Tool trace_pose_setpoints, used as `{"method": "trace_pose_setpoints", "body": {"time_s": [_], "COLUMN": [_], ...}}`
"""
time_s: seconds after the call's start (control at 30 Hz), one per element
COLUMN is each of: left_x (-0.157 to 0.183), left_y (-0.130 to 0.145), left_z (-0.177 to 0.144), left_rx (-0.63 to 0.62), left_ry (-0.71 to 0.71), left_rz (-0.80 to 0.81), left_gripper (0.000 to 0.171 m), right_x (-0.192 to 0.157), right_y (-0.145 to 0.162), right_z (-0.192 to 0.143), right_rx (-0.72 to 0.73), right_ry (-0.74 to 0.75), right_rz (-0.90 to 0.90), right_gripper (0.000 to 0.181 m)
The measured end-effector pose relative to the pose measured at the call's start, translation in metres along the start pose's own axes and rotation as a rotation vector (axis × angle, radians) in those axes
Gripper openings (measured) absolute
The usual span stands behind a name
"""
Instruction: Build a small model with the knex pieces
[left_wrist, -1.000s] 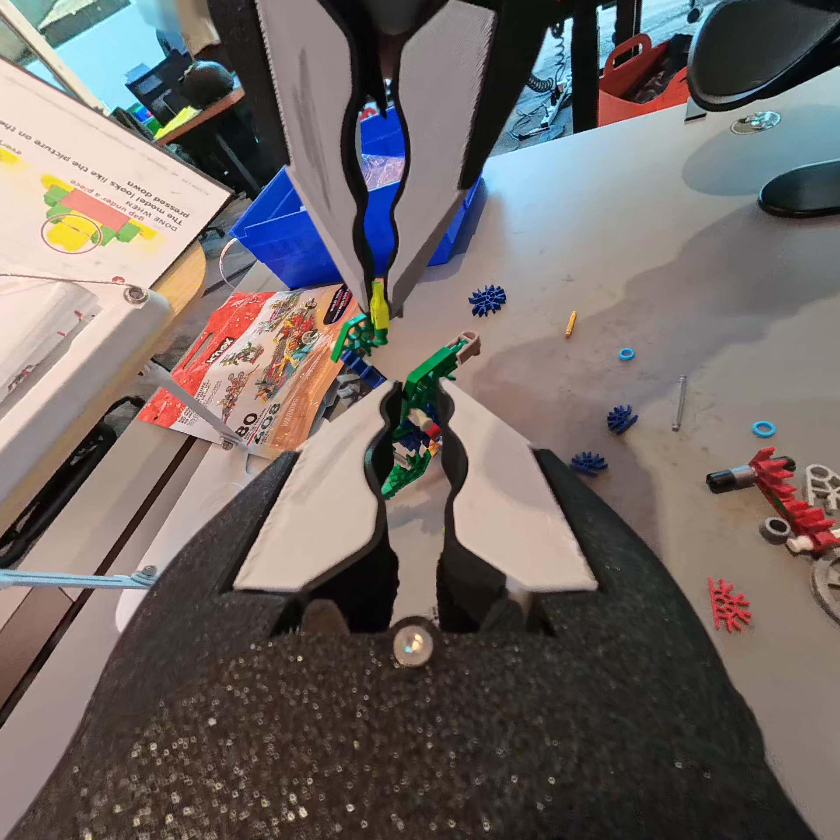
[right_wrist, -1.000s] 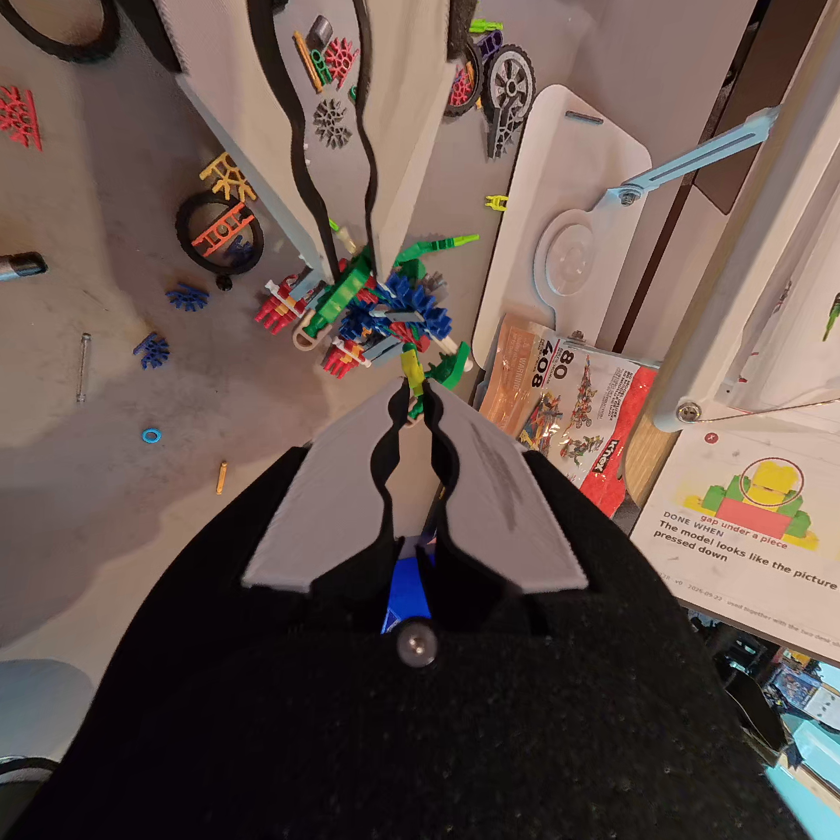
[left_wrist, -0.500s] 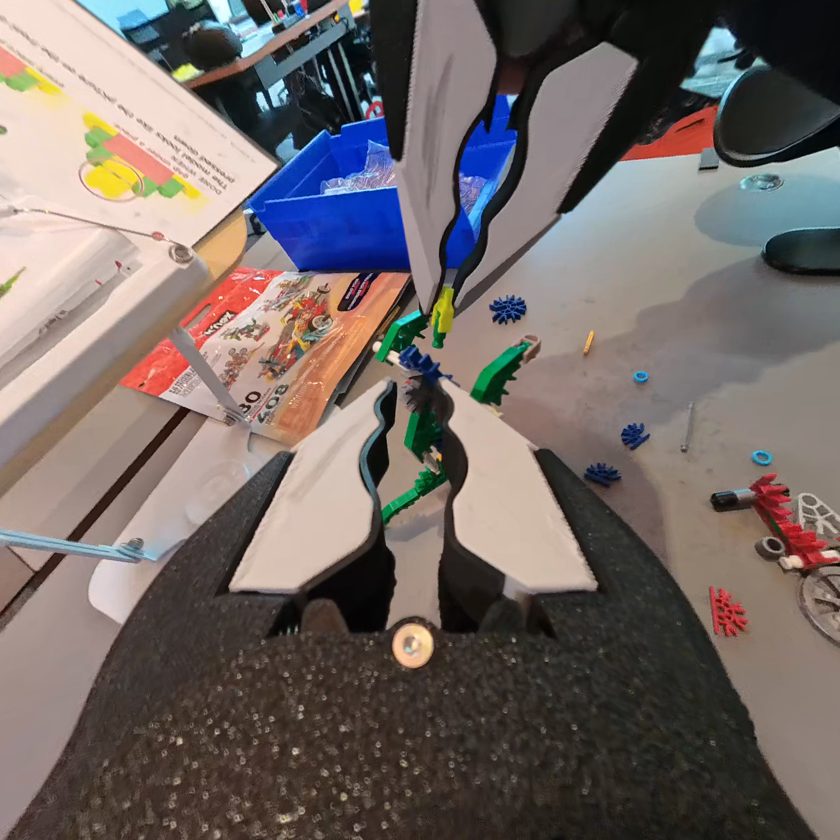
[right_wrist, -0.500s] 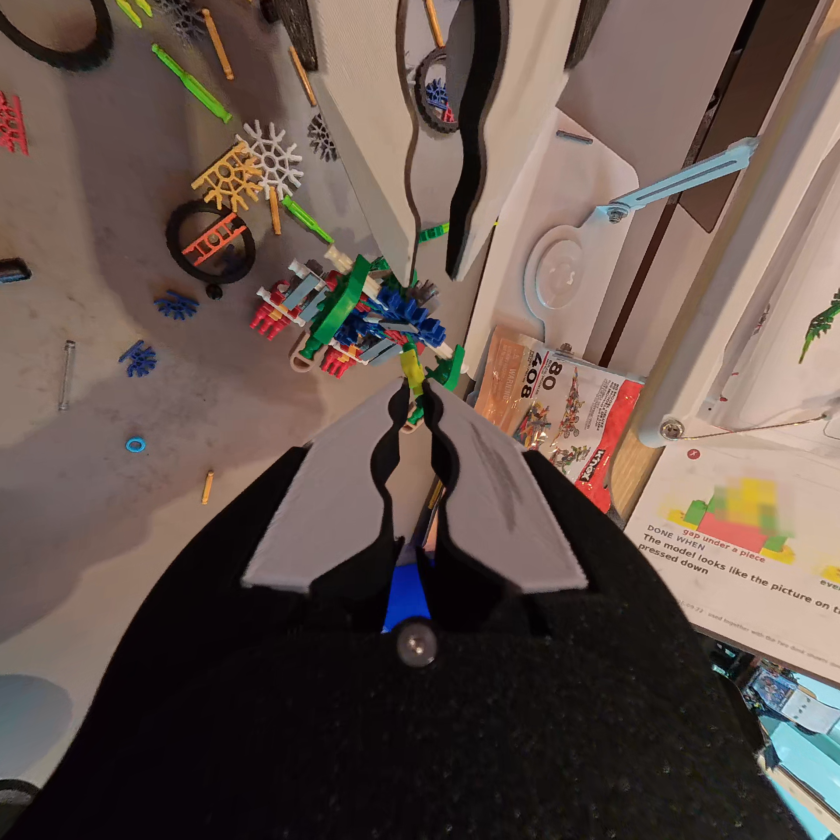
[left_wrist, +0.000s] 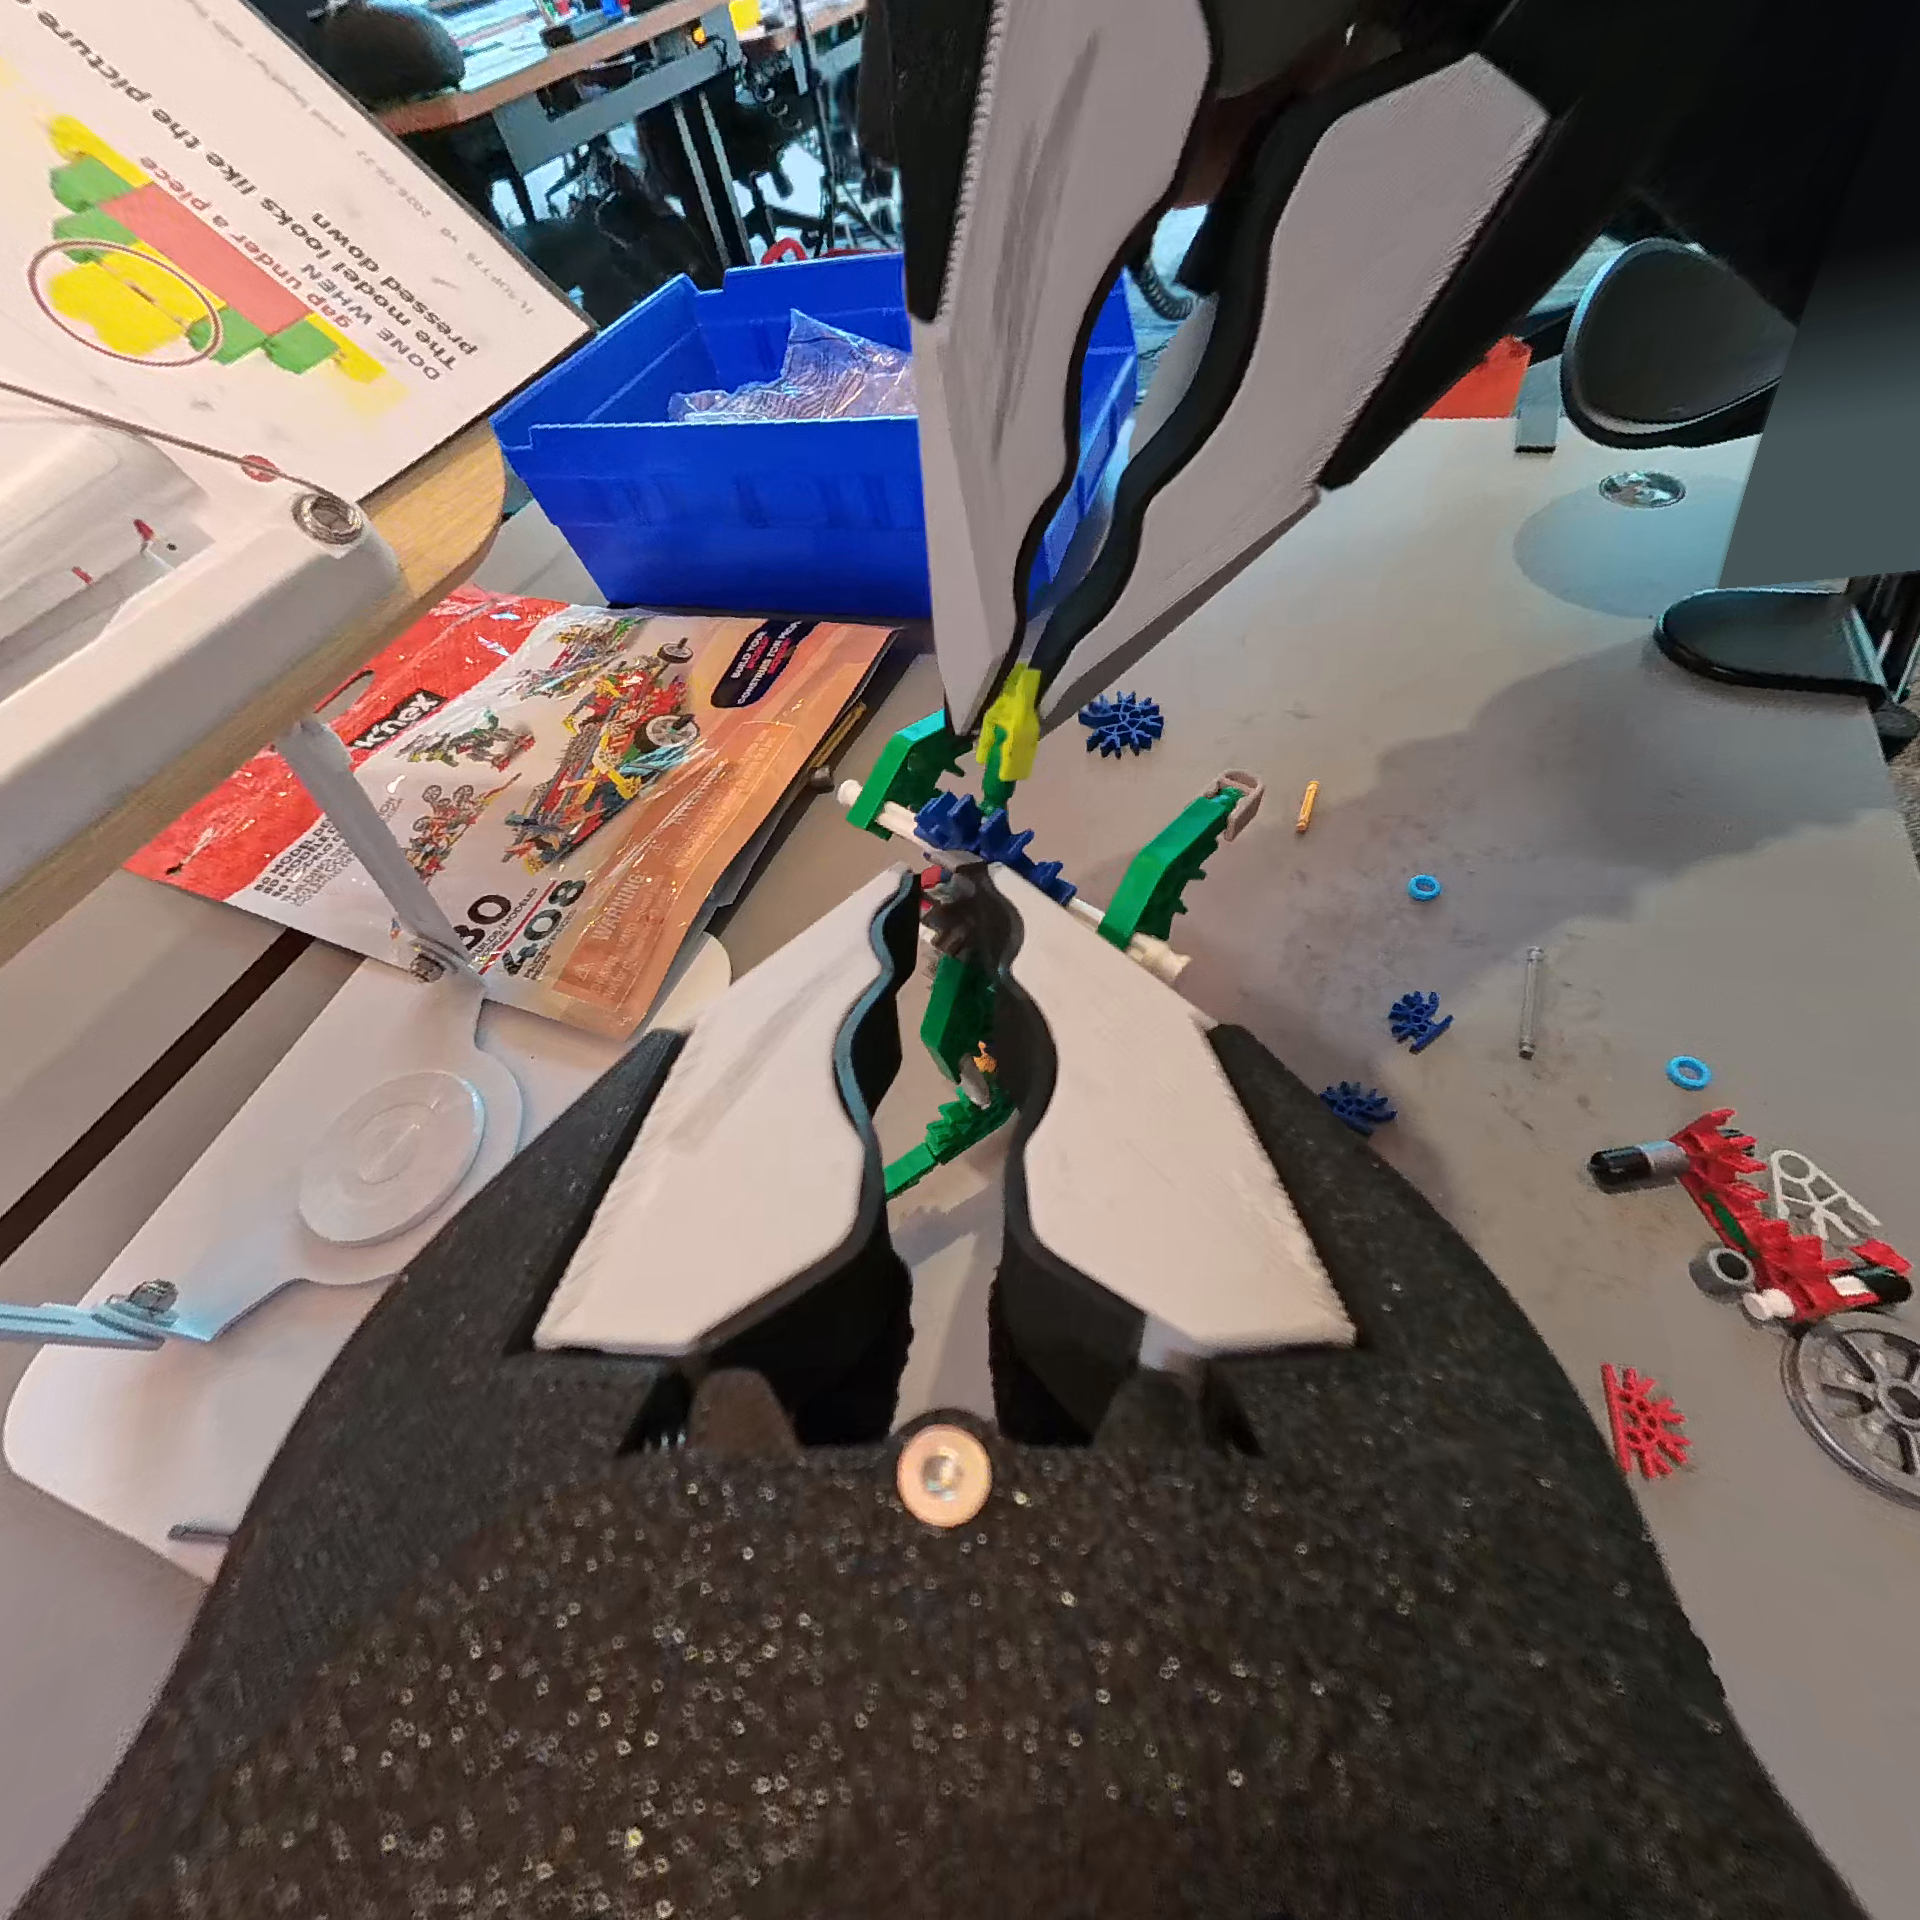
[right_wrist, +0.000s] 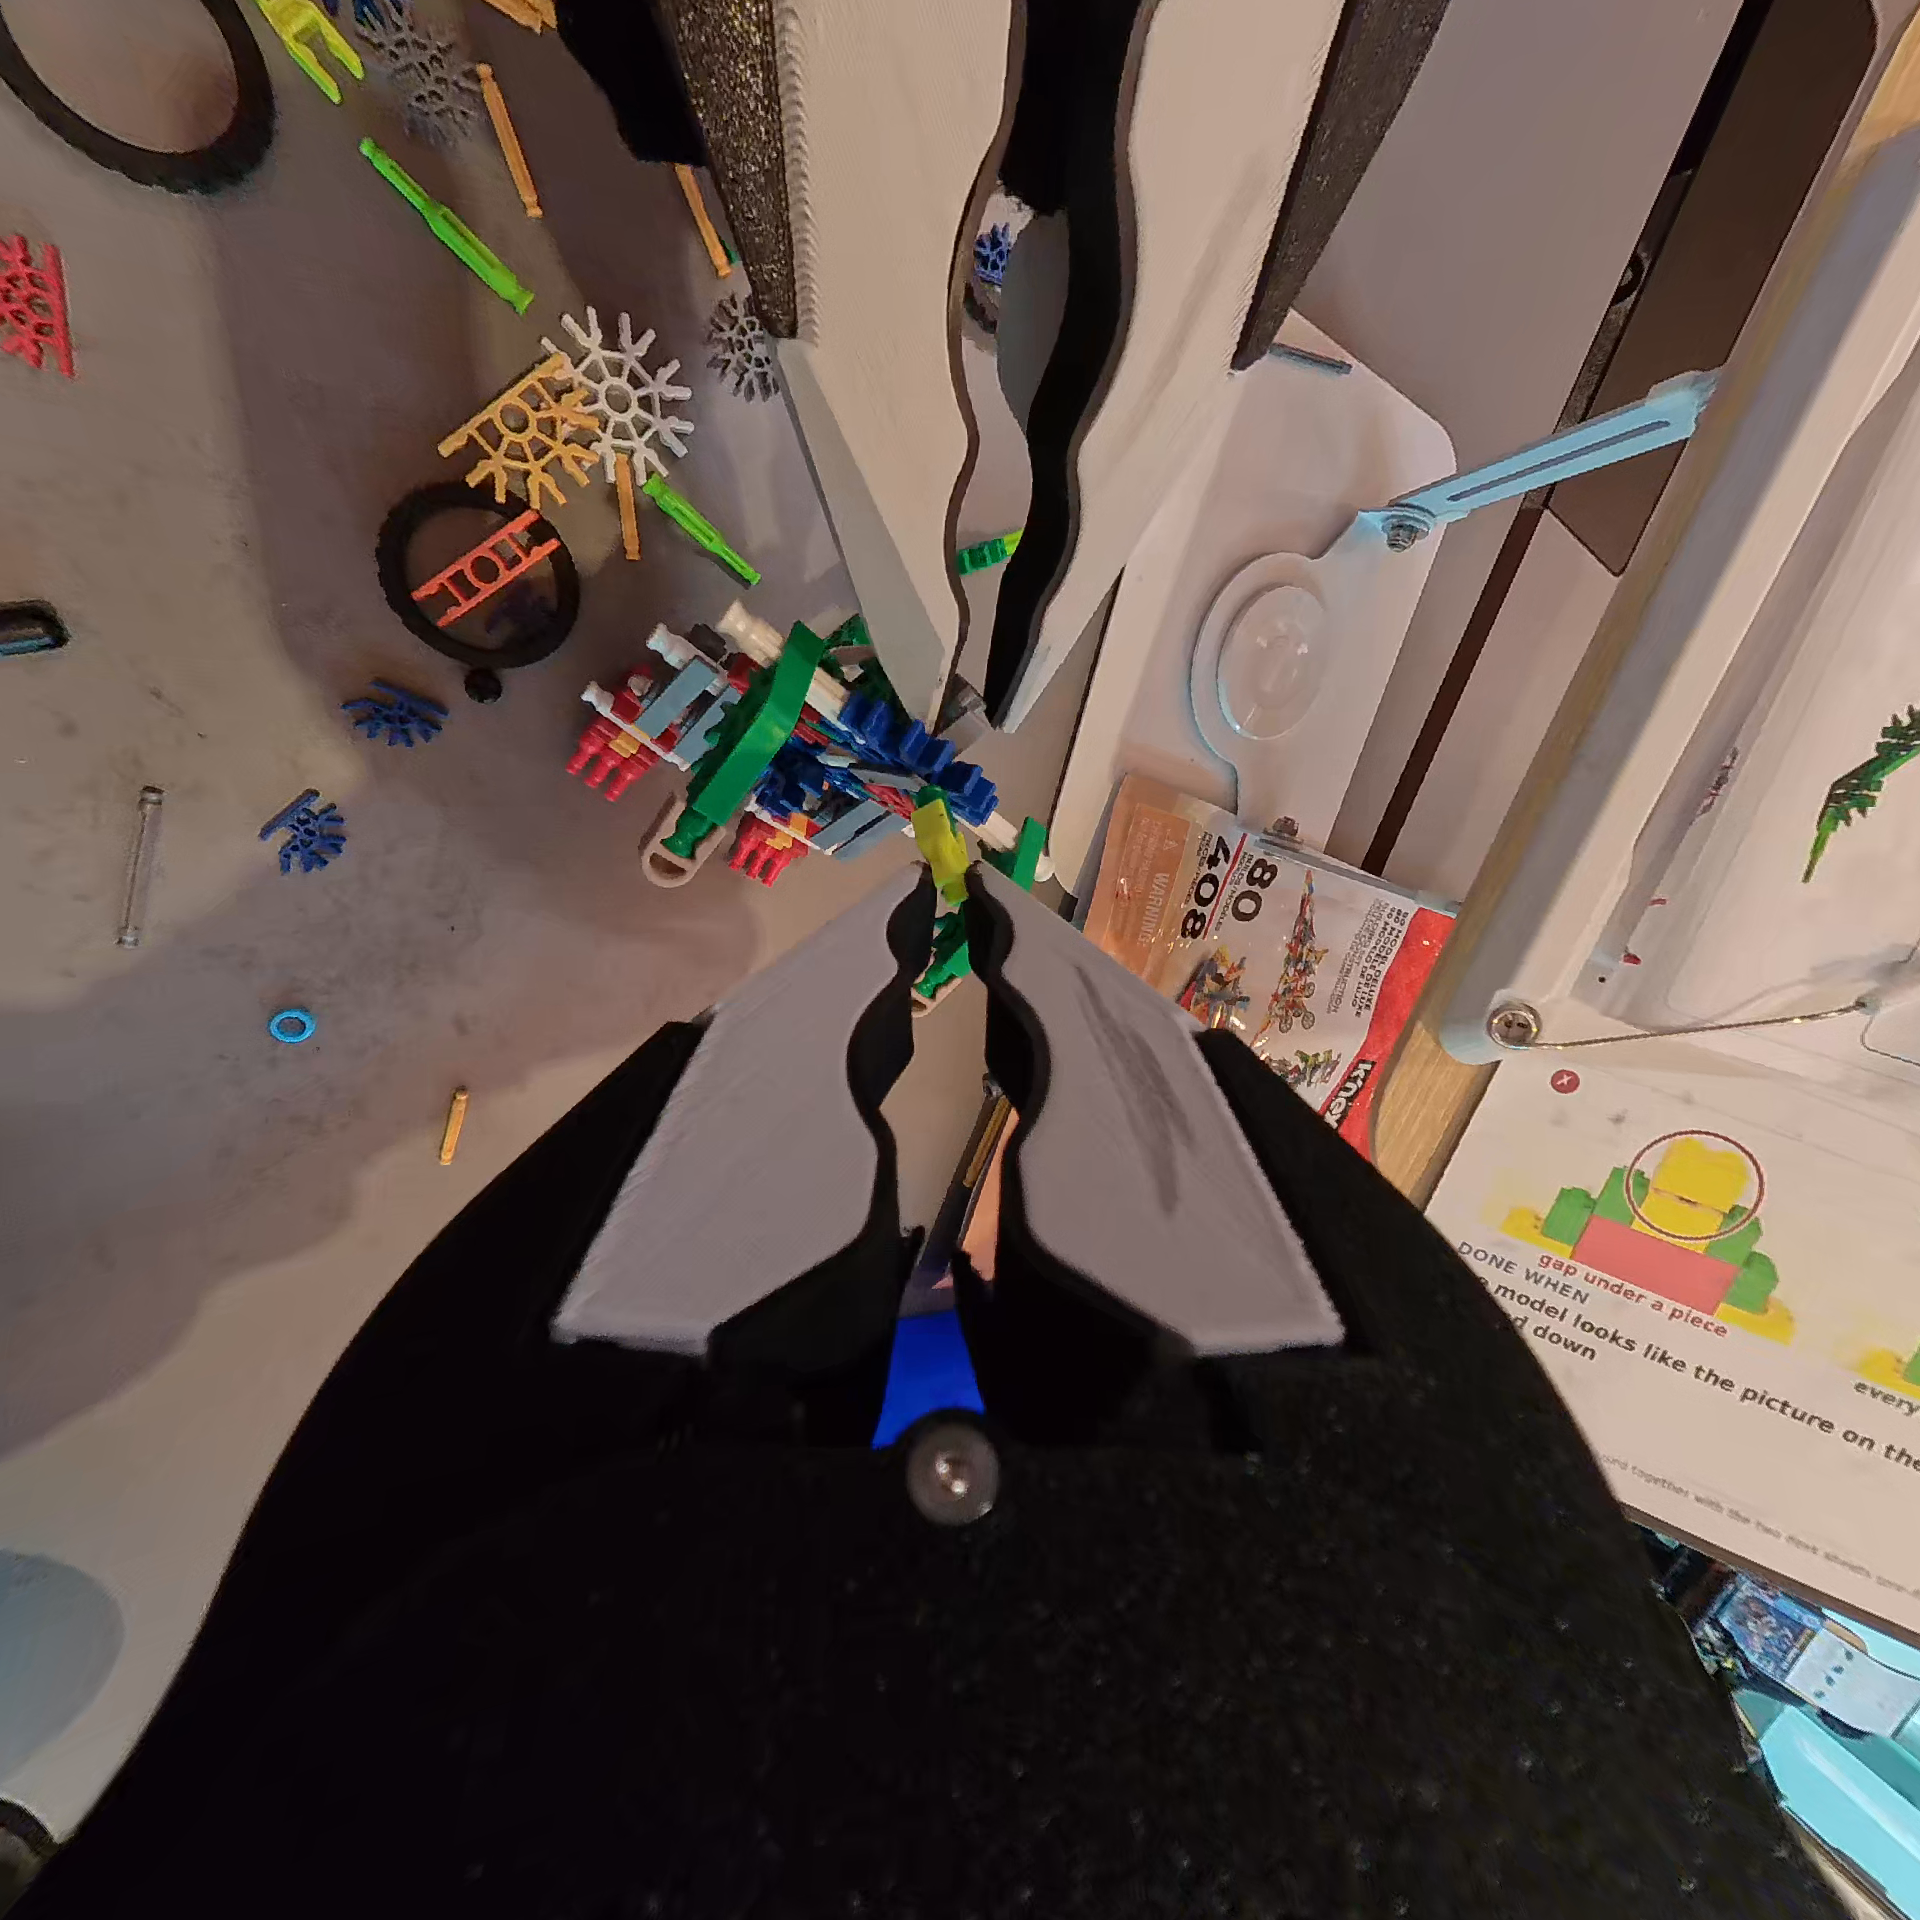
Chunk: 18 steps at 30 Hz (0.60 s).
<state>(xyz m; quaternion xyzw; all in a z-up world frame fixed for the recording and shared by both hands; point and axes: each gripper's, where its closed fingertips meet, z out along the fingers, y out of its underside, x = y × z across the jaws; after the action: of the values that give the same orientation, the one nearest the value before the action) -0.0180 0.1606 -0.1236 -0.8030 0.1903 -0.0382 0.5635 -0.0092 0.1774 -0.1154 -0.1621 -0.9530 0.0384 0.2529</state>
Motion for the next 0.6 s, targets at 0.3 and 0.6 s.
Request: {"method": "trace_pose_setpoints", "body": {"time_s": [0.3,0.6], "left_x": [0.0002,-0.0002], "left_y": [-0.0009,-0.0014], "left_z": [0.0031,0.0036], "left_rx": [0.027,0.054], "left_ry": [0.012,0.007], "left_rz": [0.009,0.022], "left_gripper": [0.007,0.007], "right_x": [0.0014,0.0066], "right_y": [-0.001,-0.0021], "right_z": [0.0005,0.0021], "right_rx": [-0.002,0.052], "right_ry": [0.01,0.064], "right_rz": [-0.021,0.021], "right_gripper": [0.005,0.007]}}
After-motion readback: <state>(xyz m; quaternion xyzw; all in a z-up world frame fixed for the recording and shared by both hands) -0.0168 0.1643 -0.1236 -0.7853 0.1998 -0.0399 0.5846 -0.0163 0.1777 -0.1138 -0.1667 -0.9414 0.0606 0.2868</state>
